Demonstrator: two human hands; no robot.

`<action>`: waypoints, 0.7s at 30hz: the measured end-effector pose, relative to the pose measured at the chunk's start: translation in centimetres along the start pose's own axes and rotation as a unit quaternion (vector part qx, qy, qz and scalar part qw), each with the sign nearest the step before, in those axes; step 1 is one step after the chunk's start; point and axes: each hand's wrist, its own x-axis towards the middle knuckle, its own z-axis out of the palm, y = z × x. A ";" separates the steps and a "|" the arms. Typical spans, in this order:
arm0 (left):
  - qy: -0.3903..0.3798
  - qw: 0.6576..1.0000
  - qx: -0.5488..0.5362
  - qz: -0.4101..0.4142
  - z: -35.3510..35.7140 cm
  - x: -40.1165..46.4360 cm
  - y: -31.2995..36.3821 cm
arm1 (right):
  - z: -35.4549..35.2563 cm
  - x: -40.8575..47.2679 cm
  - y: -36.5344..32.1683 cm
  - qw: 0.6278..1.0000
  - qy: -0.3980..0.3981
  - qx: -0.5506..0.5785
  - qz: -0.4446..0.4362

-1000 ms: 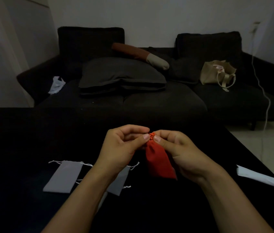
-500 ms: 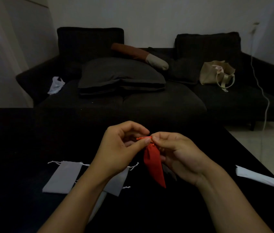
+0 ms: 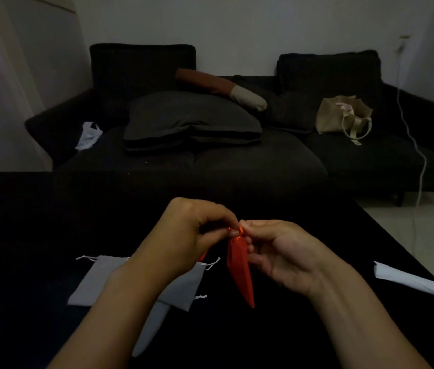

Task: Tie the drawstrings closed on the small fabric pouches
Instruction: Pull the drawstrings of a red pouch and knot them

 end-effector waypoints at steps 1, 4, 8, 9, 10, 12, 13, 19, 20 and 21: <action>-0.015 1.000 0.007 -0.008 0.0 0.0 0.0 | 0.0 0.0 0.1 1.000 0.003 0.001 0.003; -0.059 0.997 0.018 -0.040 0.3 -0.1 -0.1 | -0.1 0.1 0.1 1.000 0.015 -0.007 0.011; -0.076 0.995 0.020 -0.060 1.0 -0.1 -0.4 | -0.1 0.1 -0.1 0.999 0.033 -0.007 0.019; -0.073 0.995 0.017 -0.065 1.2 -0.2 -0.4 | 0.0 0.1 -0.1 0.999 0.037 -0.002 0.020; -0.067 0.995 0.010 -0.072 1.4 -0.3 -0.4 | 0.0 0.1 -0.2 0.999 0.041 0.001 0.019; -0.051 0.995 -0.018 -0.085 1.8 -0.6 -0.6 | 0.1 0.2 -0.3 0.998 0.058 -0.010 0.006; -0.040 0.994 -0.032 -0.095 2.0 -0.8 -0.8 | 0.1 0.2 -0.3 0.997 0.075 -0.030 -0.010; -0.004 0.986 -0.091 -0.143 2.6 -1.5 -1.6 | 0.2 0.4 0.0 0.977 0.134 -0.137 -0.096; -0.004 0.985 -0.096 -0.145 2.7 -1.5 -1.7 | 0.2 0.5 0.0 0.976 0.136 -0.141 -0.100; -0.003 0.984 -0.102 -0.147 2.7 -1.5 -1.7 | 0.2 0.5 0.1 0.975 0.137 -0.141 -0.102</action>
